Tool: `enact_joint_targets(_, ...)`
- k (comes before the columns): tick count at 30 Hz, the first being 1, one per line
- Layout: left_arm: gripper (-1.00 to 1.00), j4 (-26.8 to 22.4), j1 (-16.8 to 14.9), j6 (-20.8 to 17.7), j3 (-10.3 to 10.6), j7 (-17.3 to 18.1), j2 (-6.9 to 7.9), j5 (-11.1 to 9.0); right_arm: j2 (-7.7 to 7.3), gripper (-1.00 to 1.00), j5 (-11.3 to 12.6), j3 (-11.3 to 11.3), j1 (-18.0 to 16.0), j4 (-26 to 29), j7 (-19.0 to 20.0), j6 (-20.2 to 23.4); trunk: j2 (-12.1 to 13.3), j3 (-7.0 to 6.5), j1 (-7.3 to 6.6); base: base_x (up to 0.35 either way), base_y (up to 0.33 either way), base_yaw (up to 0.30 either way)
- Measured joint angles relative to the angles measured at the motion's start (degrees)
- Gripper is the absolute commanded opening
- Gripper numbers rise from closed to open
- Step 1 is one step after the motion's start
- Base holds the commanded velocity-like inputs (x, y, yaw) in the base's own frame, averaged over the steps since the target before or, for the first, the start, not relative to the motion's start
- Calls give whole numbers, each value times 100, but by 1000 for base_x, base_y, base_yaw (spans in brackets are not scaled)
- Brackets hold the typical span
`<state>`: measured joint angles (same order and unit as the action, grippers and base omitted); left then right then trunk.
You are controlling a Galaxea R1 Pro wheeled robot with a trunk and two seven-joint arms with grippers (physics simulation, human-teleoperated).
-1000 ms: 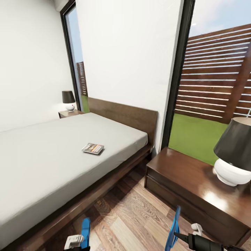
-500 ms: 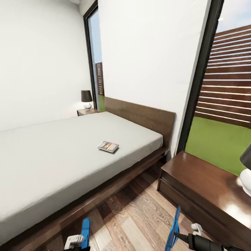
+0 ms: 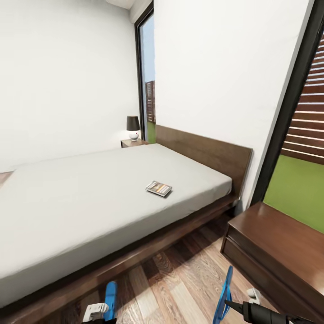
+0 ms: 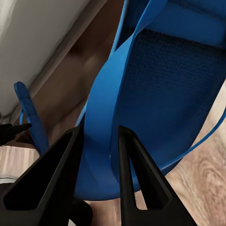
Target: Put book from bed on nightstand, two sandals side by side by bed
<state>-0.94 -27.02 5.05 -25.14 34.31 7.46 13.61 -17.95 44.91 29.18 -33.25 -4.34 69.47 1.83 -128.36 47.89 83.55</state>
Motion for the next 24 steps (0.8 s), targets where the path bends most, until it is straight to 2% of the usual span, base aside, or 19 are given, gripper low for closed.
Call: enact_joint_targets(24, -100, 0, 0, 0, 0, 0, 0, -5, 0, -100, 0, 0, 0, 0, 1, 0, 0, 0, 0, 0, 0, 292)
